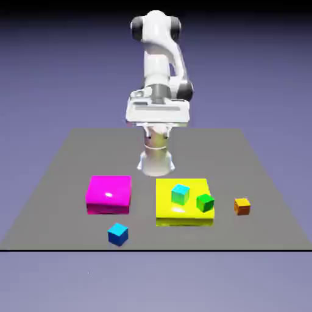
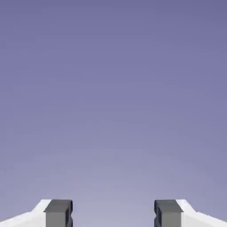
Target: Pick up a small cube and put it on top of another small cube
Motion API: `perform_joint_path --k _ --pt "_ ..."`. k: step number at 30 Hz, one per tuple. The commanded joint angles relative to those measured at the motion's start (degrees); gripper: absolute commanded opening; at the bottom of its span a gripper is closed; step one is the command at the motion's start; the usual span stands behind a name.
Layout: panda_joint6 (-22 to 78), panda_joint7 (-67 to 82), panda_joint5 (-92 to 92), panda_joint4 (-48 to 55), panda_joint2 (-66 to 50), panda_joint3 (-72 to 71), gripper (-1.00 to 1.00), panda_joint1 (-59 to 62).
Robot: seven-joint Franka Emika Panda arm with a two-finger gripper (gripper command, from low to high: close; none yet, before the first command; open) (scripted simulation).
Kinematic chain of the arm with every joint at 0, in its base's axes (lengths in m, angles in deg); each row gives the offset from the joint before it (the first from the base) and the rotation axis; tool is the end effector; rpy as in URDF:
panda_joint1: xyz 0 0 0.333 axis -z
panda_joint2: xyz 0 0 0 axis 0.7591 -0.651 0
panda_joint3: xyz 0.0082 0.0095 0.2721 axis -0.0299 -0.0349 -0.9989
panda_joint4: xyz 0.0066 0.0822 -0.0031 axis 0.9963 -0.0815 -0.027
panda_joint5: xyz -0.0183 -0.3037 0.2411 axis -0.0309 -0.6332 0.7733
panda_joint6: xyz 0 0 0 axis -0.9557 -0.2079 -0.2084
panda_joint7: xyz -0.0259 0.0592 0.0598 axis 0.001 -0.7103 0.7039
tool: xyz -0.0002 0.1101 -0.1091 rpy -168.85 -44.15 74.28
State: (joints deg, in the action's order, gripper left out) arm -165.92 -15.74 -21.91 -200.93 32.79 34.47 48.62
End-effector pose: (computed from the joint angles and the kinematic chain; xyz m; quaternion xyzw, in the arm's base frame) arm 0.4499 0.0171 0.3795 -0.8708 0.3295 -0.3386 0.1363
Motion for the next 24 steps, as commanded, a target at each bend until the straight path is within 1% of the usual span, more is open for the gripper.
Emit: perform_joint_path --k 1,24 --pt "1.5 -1.3 -0.2 1.3 -2.1 -1.2 0.00 -0.1" --pt "37.1 -32.0 -5.6 30.4 -49.8 -29.8 0.00 -1.4"
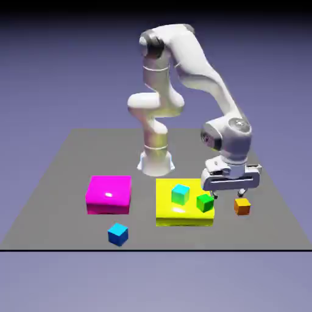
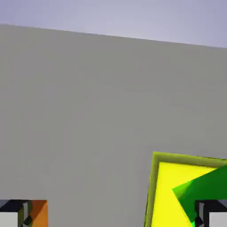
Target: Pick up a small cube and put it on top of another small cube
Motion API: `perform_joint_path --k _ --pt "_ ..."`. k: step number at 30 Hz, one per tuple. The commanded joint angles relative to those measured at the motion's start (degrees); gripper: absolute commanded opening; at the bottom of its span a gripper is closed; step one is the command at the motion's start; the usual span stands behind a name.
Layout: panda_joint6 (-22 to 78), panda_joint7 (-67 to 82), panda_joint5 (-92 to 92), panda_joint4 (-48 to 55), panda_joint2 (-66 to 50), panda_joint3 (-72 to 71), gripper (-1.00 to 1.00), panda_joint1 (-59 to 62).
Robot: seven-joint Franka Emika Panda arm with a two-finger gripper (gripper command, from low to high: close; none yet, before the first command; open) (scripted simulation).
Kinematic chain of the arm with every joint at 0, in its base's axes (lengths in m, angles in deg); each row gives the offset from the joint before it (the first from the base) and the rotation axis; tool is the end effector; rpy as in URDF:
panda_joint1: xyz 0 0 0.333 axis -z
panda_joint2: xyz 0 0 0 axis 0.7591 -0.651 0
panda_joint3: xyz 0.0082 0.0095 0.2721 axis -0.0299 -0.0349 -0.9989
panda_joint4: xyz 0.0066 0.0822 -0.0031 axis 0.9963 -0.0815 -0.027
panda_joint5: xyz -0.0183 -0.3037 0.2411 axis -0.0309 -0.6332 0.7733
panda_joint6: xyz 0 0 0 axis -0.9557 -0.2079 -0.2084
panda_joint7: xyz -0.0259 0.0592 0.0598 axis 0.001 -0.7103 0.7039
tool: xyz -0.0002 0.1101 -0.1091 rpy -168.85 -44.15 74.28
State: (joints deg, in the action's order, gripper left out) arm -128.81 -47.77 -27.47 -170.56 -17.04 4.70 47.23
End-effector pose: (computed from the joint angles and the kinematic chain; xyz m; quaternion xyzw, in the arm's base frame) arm 0.4045 0.2878 0.1339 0.9381 -0.3293 -0.0989 0.0425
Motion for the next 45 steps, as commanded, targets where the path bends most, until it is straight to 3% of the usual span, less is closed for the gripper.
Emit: perform_joint_path --k 1,7,11,12,16,35,45 --pt "1.5 -1.3 -0.2 1.3 -2.1 -1.2 0.00 -0.1" --pt "8.6 -7.4 -1.3 7.0 -11.5 -6.9 0.00 -0.3" --pt "0.1 -9.6 -5.3 5.2 -18.4 -2.7 0.00 -4.1" --pt "0.1 -9.6 -5.3 5.2 -18.4 -2.7 -1.00 -4.1" --pt "7.6 -7.7 -1.8 6.8 -12.4 -6.4 -1.00 -0.8" --pt "4.0 2.6 -36.4 7.4 -2.4 -17.0 -1.00 35.8" --pt "24.1 5.8 -11.7 19.7 -13.8 -11.0 -1.00 56.5"
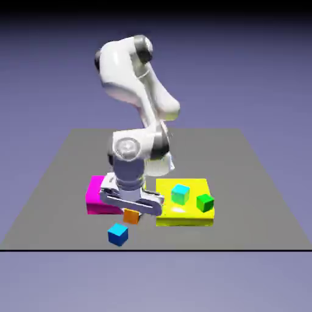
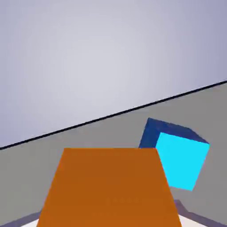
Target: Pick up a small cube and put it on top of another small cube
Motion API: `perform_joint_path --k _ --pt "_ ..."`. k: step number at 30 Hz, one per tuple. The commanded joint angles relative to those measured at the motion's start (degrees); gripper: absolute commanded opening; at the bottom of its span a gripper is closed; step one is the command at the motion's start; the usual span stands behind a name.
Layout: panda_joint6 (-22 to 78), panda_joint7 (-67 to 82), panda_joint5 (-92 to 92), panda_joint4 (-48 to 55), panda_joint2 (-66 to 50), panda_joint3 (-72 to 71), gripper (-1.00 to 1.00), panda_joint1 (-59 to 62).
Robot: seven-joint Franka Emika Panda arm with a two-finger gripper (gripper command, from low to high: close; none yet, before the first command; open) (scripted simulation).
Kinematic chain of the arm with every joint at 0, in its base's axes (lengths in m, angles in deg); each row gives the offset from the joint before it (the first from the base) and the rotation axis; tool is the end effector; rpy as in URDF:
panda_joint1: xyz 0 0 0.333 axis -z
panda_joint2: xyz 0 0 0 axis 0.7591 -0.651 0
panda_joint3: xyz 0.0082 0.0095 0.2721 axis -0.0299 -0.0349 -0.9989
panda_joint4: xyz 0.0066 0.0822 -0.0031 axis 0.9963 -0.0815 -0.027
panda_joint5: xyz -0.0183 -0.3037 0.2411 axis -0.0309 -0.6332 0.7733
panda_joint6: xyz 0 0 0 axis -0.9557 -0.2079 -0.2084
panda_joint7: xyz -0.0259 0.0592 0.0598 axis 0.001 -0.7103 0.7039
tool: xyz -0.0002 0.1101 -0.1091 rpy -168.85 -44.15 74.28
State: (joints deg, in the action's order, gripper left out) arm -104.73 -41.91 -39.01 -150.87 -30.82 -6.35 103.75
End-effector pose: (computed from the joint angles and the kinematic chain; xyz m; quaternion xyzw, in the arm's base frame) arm 0.5244 -0.1255 0.1552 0.7867 -0.5843 -0.1964 0.0328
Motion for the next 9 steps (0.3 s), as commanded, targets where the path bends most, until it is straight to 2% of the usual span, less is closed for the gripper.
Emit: perform_joint_path --k 1,6,7,9 --pt "0.9 0.1 0.9 0.5 -0.5 0.3 -1.00 0.9" --pt "-7.4 -1.9 -2.7 -4.0 -5.0 3.2 -1.00 -0.6" --pt "-7.4 -1.9 -2.7 -4.0 -5.0 3.2 1.00 -0.6" --pt "-4.9 -1.3 -1.6 -2.6 -3.6 2.3 1.00 -0.1"
